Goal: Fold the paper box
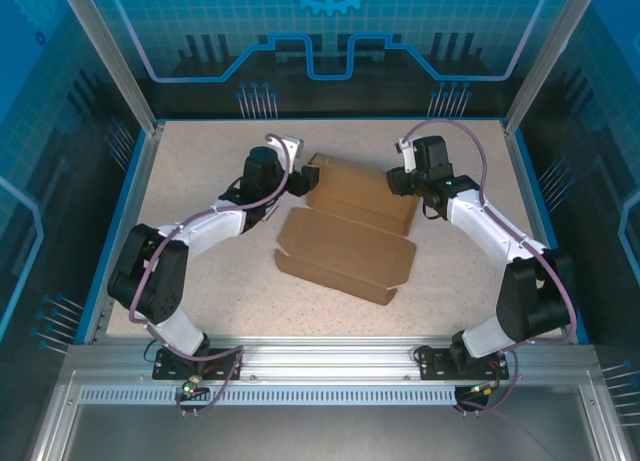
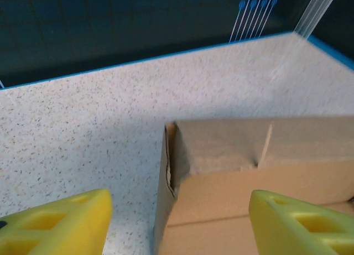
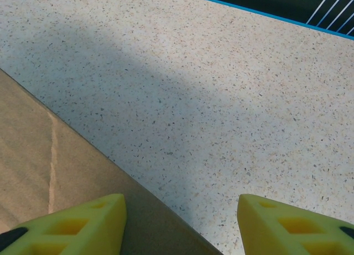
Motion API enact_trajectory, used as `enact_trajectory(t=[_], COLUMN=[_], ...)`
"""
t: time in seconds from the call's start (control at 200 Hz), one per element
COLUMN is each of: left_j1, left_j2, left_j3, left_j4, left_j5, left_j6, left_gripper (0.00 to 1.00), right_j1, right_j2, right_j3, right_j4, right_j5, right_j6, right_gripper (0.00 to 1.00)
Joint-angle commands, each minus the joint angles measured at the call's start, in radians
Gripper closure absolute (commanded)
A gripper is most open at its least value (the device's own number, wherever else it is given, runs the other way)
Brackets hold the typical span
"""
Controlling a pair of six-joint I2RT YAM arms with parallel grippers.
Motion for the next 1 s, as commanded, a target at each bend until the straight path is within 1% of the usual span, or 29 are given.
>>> enact_trajectory(t=[0.0,0.12,0.175,0.24,0.415,0.745,0.996], left_j1=[0.060,0.117,0.129,0.133,0.133,0.133,0.132], left_j2=[-0.005,0.073,0.112,0.146,0.216,0.289,0.306], left_j3=[0.041,0.170,0.221,0.267,0.364,0.429,0.433], left_j4=[0.018,-0.088,-0.126,-0.159,-0.257,-0.333,-0.336], left_j5=[0.149,0.283,0.326,0.357,0.388,0.438,0.470], left_j6=[-0.164,-0.307,-0.341,-0.361,-0.369,-0.375,-0.392], left_gripper=[0.31,0.34,0.36,0.36,0.37,0.49,0.47], right_j1=[0.019,0.018,0.018,0.019,0.019,0.020,0.020], right_j2=[0.008,0.008,0.008,0.009,0.012,0.013,0.015], right_j3=[-0.015,-0.015,-0.015,-0.015,-0.013,-0.016,-0.018], right_j4=[-0.048,-0.048,-0.047,-0.045,-0.043,-0.040,-0.039], right_j5=[0.008,0.009,0.008,0.008,0.003,0.000,0.002], right_j6=[-0.017,-0.019,-0.018,-0.018,-0.017,-0.015,-0.015], right_gripper=[0.44,0.44,0.44,0.44,0.44,0.44,0.44])
